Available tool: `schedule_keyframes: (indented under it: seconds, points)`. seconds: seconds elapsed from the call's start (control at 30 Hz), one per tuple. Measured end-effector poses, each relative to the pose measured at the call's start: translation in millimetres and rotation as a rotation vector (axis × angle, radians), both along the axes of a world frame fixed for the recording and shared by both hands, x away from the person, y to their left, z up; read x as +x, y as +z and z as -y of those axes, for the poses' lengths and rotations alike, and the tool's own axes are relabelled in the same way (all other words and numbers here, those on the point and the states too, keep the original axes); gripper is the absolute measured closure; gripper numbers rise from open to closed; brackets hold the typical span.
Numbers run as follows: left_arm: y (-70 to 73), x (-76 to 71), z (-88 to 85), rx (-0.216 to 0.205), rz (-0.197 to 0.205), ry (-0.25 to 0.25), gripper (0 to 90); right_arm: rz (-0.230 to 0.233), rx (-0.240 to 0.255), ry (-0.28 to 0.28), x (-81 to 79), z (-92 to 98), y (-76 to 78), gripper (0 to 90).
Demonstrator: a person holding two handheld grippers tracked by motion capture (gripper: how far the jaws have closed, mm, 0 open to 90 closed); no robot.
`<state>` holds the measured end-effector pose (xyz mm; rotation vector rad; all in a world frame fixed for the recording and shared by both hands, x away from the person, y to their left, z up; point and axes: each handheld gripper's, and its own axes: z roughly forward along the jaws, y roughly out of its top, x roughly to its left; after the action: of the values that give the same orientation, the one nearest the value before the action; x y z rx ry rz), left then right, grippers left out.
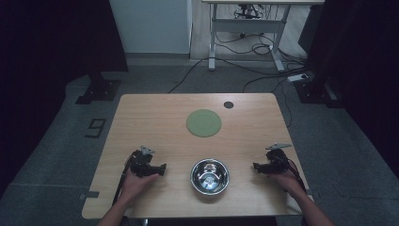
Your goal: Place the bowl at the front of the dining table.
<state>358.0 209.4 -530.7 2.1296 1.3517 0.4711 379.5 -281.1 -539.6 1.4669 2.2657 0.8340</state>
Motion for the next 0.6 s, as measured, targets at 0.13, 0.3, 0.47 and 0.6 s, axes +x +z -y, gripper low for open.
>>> schedule_keyframes:
  seconds: [0.13,0.3,0.47,0.6]
  points:
    - [3.8,-3.7,3.1,0.0,0.017,-0.023,10.8,0.014,0.018,-0.003,0.1,1.7,4.1,19.1]
    - [7.6,-5.2,2.6,-0.016,0.033,-0.027,13.1,0.028,0.049,0.01,-3.2,3.5,9.0,24.0]
    - [13.0,-10.9,1.4,-0.04,0.04,-0.035,14.4,0.053,0.103,0.036,-9.5,2.0,17.2,30.3]
    - [18.2,-16.1,3.8,-0.048,0.051,-0.05,14.7,0.082,0.158,0.098,-16.1,-4.6,27.5,37.7]
